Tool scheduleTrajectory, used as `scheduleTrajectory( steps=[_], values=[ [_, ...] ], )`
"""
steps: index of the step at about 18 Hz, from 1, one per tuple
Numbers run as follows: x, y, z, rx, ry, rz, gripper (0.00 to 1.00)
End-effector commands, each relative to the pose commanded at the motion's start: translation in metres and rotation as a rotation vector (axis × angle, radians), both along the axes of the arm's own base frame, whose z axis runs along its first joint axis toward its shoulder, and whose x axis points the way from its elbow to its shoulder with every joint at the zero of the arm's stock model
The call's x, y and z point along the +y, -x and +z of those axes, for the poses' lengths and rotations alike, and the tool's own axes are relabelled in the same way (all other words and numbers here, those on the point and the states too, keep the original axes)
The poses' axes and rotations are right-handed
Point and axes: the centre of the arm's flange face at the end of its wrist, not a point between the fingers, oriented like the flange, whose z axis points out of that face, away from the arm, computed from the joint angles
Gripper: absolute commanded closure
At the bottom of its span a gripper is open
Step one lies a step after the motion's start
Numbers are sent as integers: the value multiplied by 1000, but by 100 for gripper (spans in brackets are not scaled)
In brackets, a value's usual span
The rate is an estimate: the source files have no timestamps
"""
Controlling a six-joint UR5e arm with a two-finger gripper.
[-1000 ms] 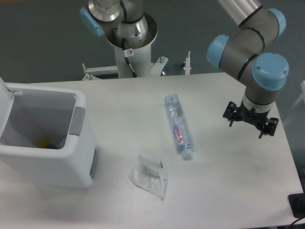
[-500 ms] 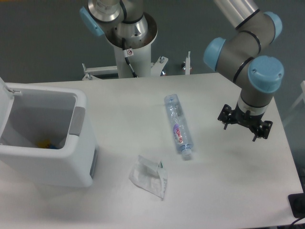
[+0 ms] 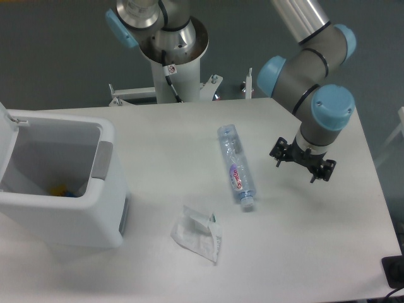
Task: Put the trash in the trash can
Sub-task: 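Lower the open gripper over the middle of the bottle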
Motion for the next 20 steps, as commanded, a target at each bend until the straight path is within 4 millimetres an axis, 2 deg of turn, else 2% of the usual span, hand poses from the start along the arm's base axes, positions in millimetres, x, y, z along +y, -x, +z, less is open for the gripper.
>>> scheduleTrajectory(
  steps=[4,7,9,11,13,15,17,20],
  values=[
    [20,-13,11,-53,-101,151,0],
    [47,-38,3,-77,-85,195,0],
    [59,-56,-11,-105,-59,213,0],
    [58,-69,-25,-127,-31,231,0],
    [58,-73,-30,-133,-18,258,0],
    [65,-82,-40,-126,15,277,0],
    [65,-81,-41,-116,30,278,0],
    [64,-81,-41,-111,37,279,14]
  ],
)
